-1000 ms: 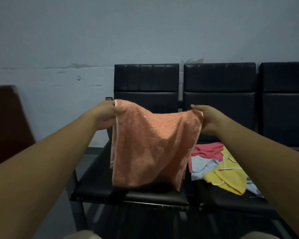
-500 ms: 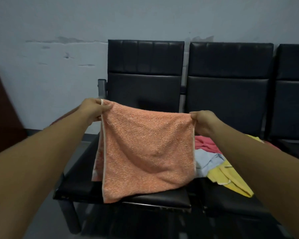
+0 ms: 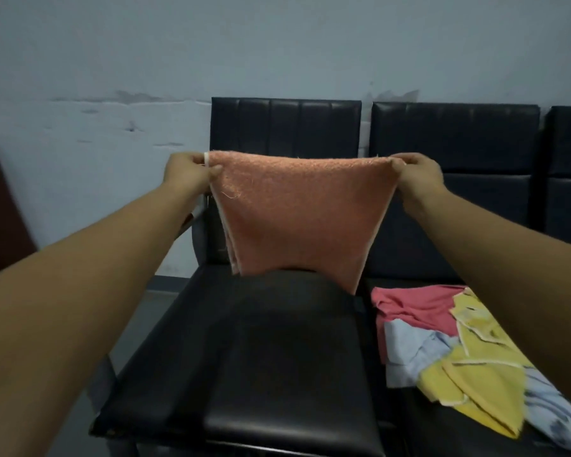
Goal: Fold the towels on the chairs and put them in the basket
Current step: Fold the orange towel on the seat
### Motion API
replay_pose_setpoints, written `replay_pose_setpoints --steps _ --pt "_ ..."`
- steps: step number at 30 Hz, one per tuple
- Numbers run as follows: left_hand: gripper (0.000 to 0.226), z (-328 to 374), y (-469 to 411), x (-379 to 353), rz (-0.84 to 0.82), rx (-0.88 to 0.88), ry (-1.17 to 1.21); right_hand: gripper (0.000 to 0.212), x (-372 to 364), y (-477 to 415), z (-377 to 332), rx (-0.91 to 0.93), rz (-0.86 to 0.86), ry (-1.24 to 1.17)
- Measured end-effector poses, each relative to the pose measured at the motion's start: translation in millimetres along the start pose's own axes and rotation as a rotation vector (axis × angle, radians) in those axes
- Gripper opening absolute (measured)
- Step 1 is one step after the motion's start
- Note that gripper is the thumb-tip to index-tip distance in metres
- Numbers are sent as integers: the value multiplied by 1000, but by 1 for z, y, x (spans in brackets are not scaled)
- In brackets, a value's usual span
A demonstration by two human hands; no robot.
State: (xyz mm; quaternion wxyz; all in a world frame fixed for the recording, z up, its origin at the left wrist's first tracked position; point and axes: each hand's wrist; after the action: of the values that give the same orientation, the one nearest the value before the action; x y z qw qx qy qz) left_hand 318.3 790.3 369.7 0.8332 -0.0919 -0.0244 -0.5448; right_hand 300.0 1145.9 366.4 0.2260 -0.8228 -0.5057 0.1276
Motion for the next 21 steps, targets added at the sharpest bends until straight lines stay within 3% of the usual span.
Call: replay_pose_setpoints --steps 4,7,12,21 --pt "36 -36 33 13 17 60 -68 11 15 45 34 -112 -23 -13" --pt "20 -81 58 24 -25 48 -150 23 24 104 73 -191 -129 19" --pt "20 -159 108 25 -12 169 -264 23 44 191 125 -203 -343 256" --pt "14 -215 148 37 -3 8 -601 26 60 230 135 -334 -255 231"
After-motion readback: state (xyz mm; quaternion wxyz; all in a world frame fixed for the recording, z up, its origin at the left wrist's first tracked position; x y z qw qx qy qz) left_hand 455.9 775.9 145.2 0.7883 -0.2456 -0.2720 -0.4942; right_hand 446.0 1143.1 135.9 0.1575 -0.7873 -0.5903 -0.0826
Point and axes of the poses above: each hand's wrist, its own y-axis away from the middle knuckle, its own x-axis out of the back of the hand, z = x × y, and after that the axes turned 11 degrees about x, right-handed
